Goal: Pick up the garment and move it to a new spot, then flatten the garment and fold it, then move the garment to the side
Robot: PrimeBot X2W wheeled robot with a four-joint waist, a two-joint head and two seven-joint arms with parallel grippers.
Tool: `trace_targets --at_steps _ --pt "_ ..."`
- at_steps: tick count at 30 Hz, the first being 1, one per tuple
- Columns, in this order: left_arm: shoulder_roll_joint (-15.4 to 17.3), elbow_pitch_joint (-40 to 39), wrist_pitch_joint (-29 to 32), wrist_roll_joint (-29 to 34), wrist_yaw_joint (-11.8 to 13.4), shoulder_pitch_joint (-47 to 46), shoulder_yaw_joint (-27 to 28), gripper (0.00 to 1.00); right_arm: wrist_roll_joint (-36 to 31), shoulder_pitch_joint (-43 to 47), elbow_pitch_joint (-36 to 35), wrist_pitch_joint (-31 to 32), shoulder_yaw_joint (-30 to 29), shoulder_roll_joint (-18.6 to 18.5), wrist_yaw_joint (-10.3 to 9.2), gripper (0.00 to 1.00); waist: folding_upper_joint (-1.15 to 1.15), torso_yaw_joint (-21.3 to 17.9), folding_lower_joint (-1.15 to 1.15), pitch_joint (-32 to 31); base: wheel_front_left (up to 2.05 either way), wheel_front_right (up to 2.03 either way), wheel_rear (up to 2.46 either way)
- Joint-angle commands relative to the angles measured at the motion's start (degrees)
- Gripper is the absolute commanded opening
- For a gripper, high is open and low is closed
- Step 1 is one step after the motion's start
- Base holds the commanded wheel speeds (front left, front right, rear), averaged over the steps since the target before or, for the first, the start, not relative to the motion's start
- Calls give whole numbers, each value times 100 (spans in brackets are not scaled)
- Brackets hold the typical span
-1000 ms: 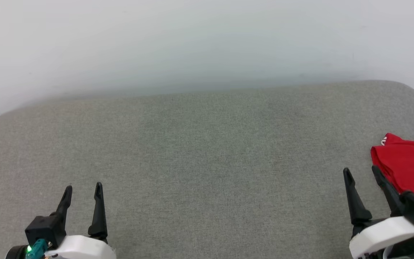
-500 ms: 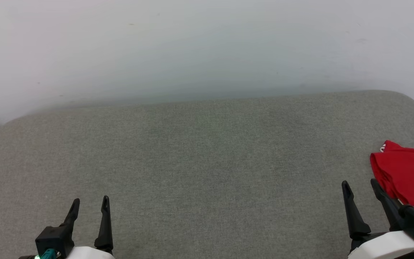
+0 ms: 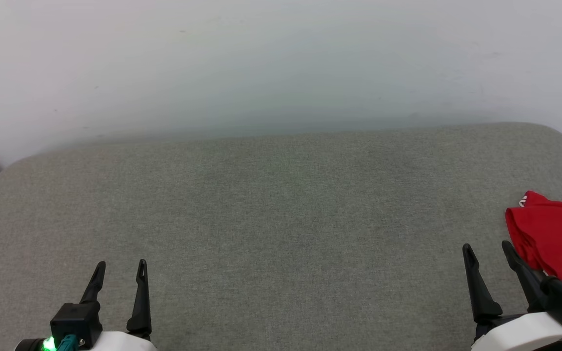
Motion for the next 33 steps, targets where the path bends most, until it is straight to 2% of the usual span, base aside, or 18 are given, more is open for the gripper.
trace_targets --at_steps 1,13,14,17,21,33 --pt "15 -12 15 40 34 -50 -3 100 33 18 -31 14 9 -8 -5 100 0 -1 0 3 0 0 0" --pt "75 -88 43 17 47 -84 -12 100 45 29 -66 -12 30 -15 -5 100 0 -7 0 43 0 0 0" --pt "45 -56 43 3 46 -12 -15 0 15 2 -21 -3 26 0 1 0 0 -7 0 44 0 0 0" --pt "-68 9 70 -108 10 40 -9 0 137 13 100 -14 40 7 1 0 0 -5 0 47 0 0 0" --pt "-252 92 225 -650 -208 -30 212 0 877 -101 254 26 23 -5 1 0 0 7 0 59 0 0 0" --pt "-585 351 506 -1597 -640 -212 606 0 2148 -324 555 88 -6 -27 0 0 0 32 0 80 0 0 0"
